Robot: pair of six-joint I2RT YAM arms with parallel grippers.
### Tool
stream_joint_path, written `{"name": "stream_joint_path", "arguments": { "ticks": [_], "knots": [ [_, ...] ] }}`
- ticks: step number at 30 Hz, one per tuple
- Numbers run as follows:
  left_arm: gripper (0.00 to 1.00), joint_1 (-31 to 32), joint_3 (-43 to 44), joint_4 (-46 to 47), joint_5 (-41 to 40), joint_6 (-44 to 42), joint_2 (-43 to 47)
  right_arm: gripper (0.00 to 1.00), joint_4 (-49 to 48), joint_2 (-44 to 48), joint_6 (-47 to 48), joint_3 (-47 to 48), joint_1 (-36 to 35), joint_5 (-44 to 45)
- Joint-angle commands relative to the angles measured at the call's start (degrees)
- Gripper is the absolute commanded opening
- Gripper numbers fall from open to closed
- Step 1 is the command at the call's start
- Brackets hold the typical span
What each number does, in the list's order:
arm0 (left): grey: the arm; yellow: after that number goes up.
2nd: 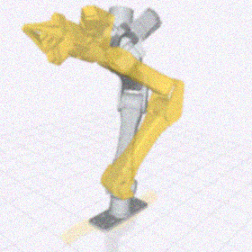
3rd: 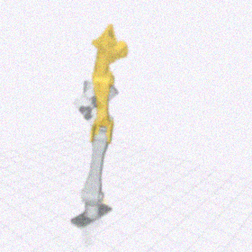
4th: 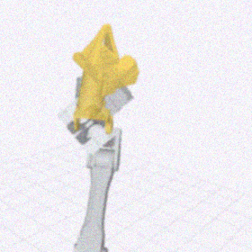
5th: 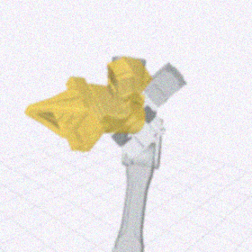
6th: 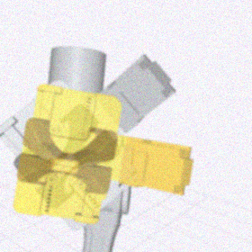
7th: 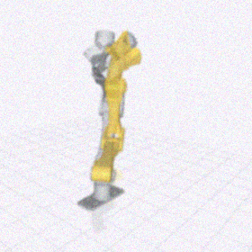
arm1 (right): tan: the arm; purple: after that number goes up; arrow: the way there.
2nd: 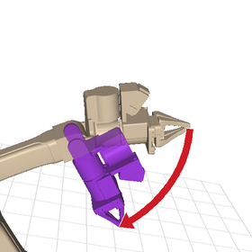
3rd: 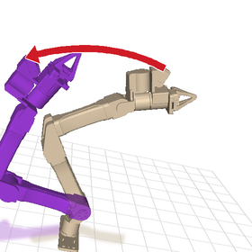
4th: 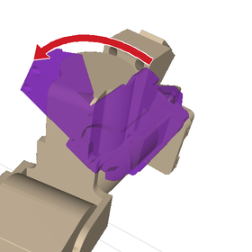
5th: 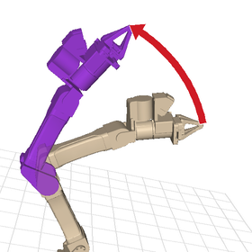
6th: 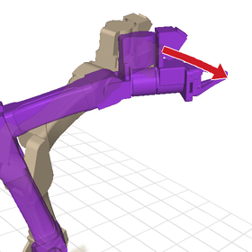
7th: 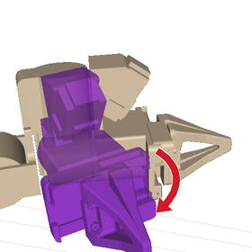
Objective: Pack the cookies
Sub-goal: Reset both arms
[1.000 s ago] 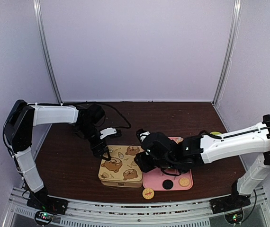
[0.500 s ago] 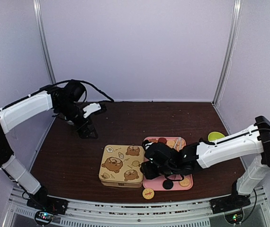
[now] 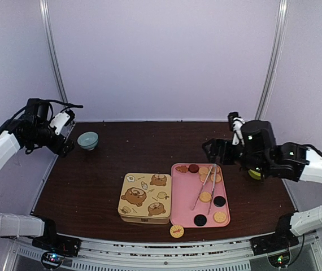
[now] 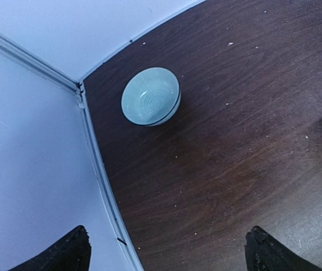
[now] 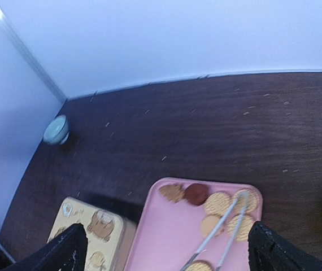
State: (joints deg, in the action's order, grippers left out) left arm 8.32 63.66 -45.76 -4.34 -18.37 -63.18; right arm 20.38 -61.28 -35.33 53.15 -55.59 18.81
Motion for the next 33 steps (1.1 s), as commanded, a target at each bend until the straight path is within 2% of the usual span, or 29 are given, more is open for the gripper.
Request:
{"name": "stream_joint_path", "arguments": {
  "ticks": [1,3,6,9,12,15,19,23,28,31,33],
  "knots": [
    [0.98,-1.71,-8.98,11.13,0.54,2.41,-0.97,1.0,6.53,9.82,-0.42,-5.36,14.56,5.12],
    [0.98,-2.36,-14.67,17.13,1.9,3.16,-2.24,1.0,8.88,12.75,-1.65,-7.15,23.56,8.1],
    [0.98,-2.92,-20.95,28.04,2.99,4.93,-3.11,1.0,2.73,16.98,2.96,-14.43,27.41,20.36],
    [0.98,-3.36,-24.01,37.3,3.64,6.9,-4.47,1.0,-14.69,20.42,11.2,-23.8,27.55,32.64],
    [0.98,-3.87,-26.06,45.71,2.25,7.87,-5.94,1.0,-37.46,20.89,24.99,-34.11,27.77,34.24],
    [0.98,-4.27,-31.97,58.22,0.1,9.35,-6.04,1.0,-53.22,18.04,31.5,-40.51,29.47,33.92],
    [0.98,-4.27,-38.12,72.12,-0.74,10.63,-6.85,1.0,-61.45,10.87,34.09,-42.12,33.88,31.14],
    [0.98,-4.45,-39.28,80.76,-6.4,11.05,-9.57,1.0,-68.44,4.16,33.51,-42.84,39.2,23.13],
    [0.98,-4.9,-42.19,95.6,-7.55,11.31,-13.74,1.0,-76.08,-4.49,34.39,-42.09,41.78,19.3],
    [0.98,-5.74,-41.41,95.62,-9.57,13.22,-15.65,1.0,-77.77,-7.85,33.24,-40.68,43.38,15.08],
    [0.98,-6.94,-42.76,99.69,-9.36,14.88,-16.44,1.0,-79.12,-10.72,33.78,-39.82,44.01,12.85]
  ]
}}
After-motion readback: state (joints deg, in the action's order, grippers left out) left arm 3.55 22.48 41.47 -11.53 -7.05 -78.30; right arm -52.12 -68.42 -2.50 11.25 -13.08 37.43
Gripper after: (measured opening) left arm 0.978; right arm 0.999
